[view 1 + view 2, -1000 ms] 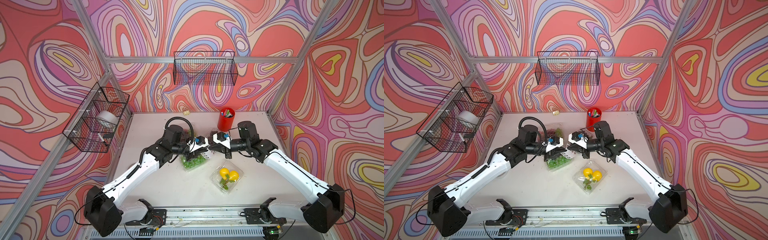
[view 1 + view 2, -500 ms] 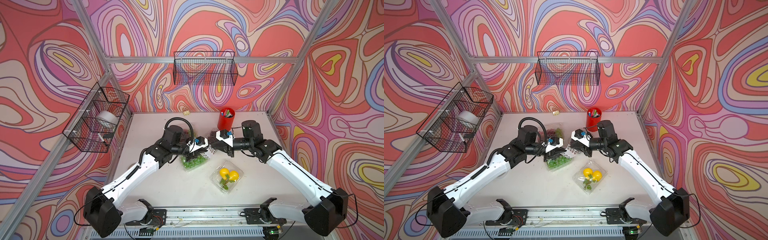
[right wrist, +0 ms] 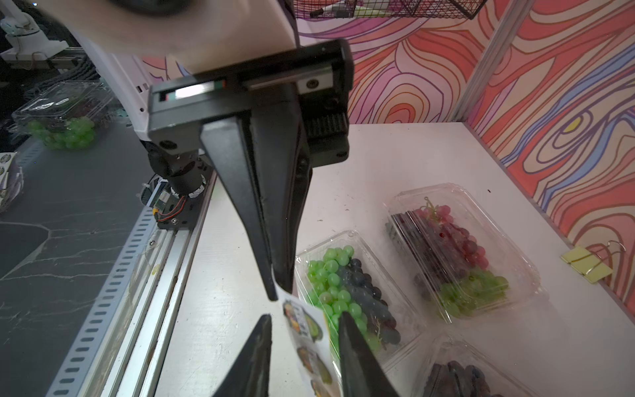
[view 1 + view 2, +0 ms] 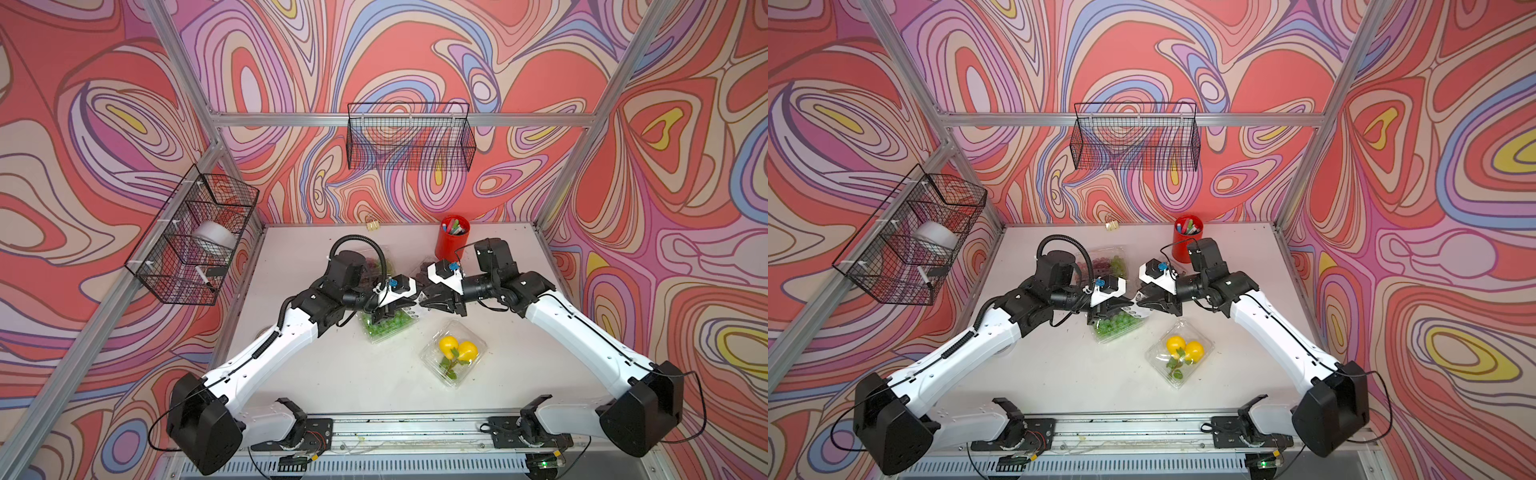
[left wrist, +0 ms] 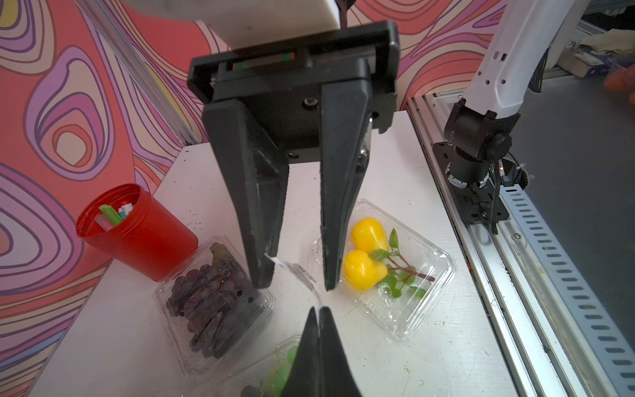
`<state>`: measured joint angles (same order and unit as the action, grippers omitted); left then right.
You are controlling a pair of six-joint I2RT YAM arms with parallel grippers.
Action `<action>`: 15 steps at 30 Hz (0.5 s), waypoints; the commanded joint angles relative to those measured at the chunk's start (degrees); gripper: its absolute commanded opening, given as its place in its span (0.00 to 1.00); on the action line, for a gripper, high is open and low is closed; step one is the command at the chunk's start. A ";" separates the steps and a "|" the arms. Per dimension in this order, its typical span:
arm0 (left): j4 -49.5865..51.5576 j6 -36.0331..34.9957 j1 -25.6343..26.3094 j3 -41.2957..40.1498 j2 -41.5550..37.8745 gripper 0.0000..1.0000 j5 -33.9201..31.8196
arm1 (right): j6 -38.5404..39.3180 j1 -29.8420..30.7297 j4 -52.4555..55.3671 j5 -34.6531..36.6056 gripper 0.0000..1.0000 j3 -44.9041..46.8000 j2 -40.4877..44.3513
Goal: Label fruit boxes
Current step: Adjust the label sticker.
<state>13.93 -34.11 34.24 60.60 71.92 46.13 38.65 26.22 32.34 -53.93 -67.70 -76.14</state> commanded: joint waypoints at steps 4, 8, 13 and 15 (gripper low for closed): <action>0.82 -0.79 0.32 0.21 -0.11 0.00 1.21 | 2.77 -0.47 6.70 -4.49 0.21 -3.40 -1.96; 2.54 -0.86 0.30 0.38 -0.20 0.00 0.16 | 2.92 -1.33 7.26 -5.32 0.18 -3.75 -1.74; 2.42 -0.53 0.31 0.33 -0.28 0.00 0.13 | 2.92 -2.30 8.01 -6.16 0.11 -3.67 -1.67; 1.88 -0.18 0.32 0.33 -0.25 0.00 0.41 | 2.81 -2.33 8.02 -6.57 0.09 -3.66 -1.81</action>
<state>14.81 -34.06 34.24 60.60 71.92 46.04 41.23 24.18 38.83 -58.54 -70.41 -77.82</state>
